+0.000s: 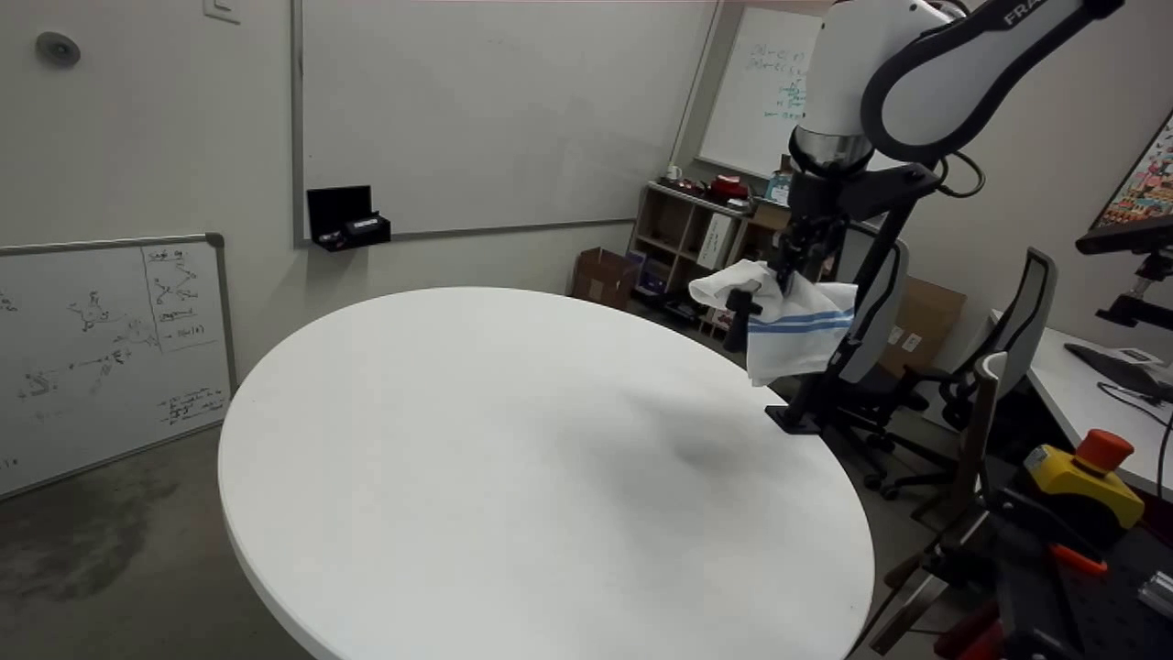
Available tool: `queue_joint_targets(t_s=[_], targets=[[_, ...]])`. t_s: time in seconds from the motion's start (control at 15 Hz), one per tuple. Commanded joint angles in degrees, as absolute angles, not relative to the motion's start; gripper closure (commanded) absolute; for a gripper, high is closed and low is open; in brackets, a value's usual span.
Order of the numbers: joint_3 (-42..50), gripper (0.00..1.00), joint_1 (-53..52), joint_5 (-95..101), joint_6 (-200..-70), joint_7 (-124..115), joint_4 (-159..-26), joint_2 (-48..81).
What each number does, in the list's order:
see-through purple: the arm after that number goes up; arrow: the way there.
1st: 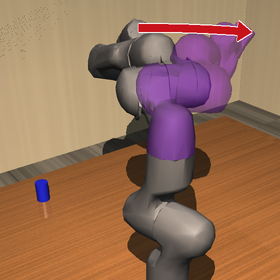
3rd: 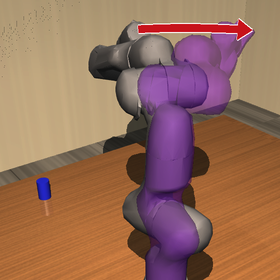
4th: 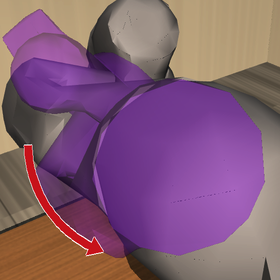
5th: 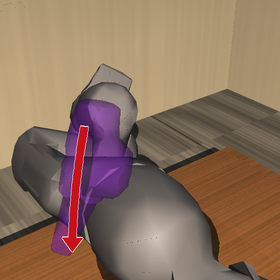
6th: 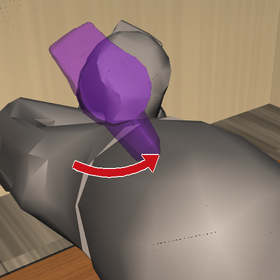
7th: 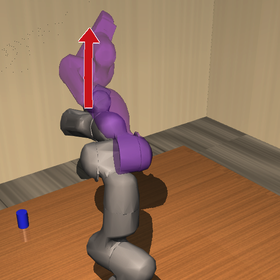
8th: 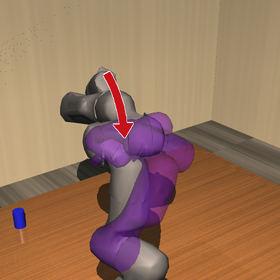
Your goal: Pick up the white towel from the table and put it on the black tripod.
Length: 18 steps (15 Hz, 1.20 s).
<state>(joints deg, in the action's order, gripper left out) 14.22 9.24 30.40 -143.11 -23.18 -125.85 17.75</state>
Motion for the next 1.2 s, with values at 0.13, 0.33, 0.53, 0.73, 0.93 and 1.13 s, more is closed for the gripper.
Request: queue_joint_targets(t_s=[0.13, 0.33, 0.53, 0.73, 0.93, 1.13], targets=[[15.4, 0.0, 7.7, 28.6, -141.6, -22.3, -124.4, 18.3], [15.6, 0.0, 7.5, 28.7, -142.0, -22.5, -124.7, 17.6], [15.7, 0.0, 7.2, 29.2, -142.5, -23.0, -125.0, 16.6], [16.0, 0.0, 6.5, 30.5, -143.5, -24.1, -126.0, 14.8], [15.8, 0.0, 6.1, 31.0, -144.1, -24.1, -127.0, 12.4], [13.8, 0.0, 6.8, 27.6, -144.9, -18.7, -129.5, 8.8]])
